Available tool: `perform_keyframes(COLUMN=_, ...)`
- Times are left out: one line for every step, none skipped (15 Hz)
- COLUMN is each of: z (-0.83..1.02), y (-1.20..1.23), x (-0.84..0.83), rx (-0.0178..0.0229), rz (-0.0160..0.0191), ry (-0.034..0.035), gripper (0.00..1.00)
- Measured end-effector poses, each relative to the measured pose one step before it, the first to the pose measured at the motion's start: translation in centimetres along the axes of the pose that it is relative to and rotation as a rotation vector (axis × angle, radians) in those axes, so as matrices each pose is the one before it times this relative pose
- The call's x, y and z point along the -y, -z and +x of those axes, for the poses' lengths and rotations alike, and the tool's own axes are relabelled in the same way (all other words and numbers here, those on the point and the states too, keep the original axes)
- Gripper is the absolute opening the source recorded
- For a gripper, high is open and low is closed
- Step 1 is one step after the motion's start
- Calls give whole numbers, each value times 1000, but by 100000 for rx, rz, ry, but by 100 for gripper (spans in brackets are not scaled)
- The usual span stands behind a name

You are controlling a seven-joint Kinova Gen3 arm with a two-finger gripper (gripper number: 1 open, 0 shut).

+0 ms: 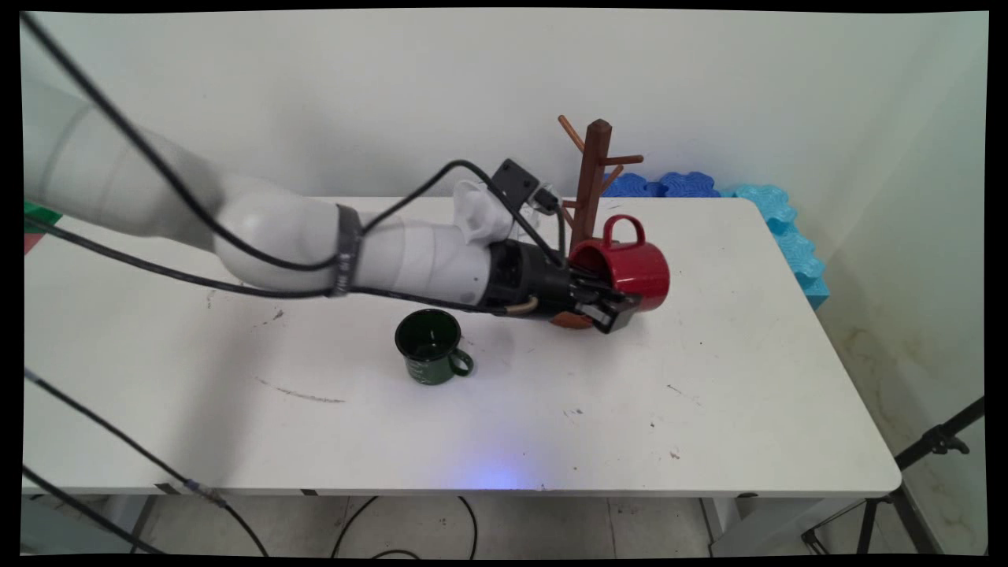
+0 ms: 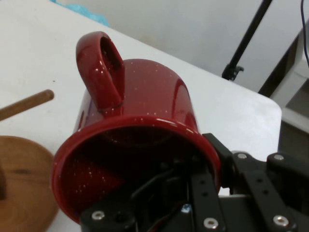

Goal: Place the picked object on the table

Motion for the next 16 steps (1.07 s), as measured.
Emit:
perform_keyframes(z=453, y=843, x=156, rx=1999, rz=553, ry=-1140, gripper=0)
perform_keyframes(z=342, y=610, x=194, rx=1959, rz=550, ry=-1183, gripper=0)
perform_keyframes(z=351, y=757, x=317, rx=2312, rz=769, ry=-1317, gripper=0)
perform_keyframes(z=323, y=622, x=312, rx=1829, rz=681, ry=-1353, gripper=0)
perform_keyframes(z=324, y=301, x=451, rx=1170, rz=432, ry=-828, gripper=0)
perform_keyframes(z=334, y=550, x=360, rx=1786, rz=515, ry=-1140, gripper=0)
perform_keyframes(z=415, y=566, x=308, rx=2082, rz=-168, ry=-1496, gripper=0)
perform_keyframes(z=529, y=548, x=168, rx=1910, rz=-759, ry=-2588, gripper=0)
perform_keyframes(z=542, y=546, x=218, rx=2006, rz=-672, ry=-2718, gripper=0)
perform_keyframes(z=490, y=438, x=221, rx=1795, rz=-501, ry=-2281, gripper=0)
perform_keyframes(z=471, y=599, x=316, rx=2319, rz=-347, ry=-2418, gripper=0)
perform_keyframes(z=419, y=484, x=288, rx=2074, rz=-274, ry=-2114, gripper=0)
perform_keyframes(z=478, y=572, x=363, rx=2546, rz=-211, ry=-2529, gripper=0)
perform_keyframes(z=482, y=583, x=361, rx=2668, rz=-130, ry=-2503, gripper=0)
perform_keyframes(z=431, y=622, x=394, rx=2807, rz=101, ry=-2406, gripper=0)
perform_keyframes(z=340, y=549, x=367, rx=2537, rz=164, ry=-1899, gripper=0)
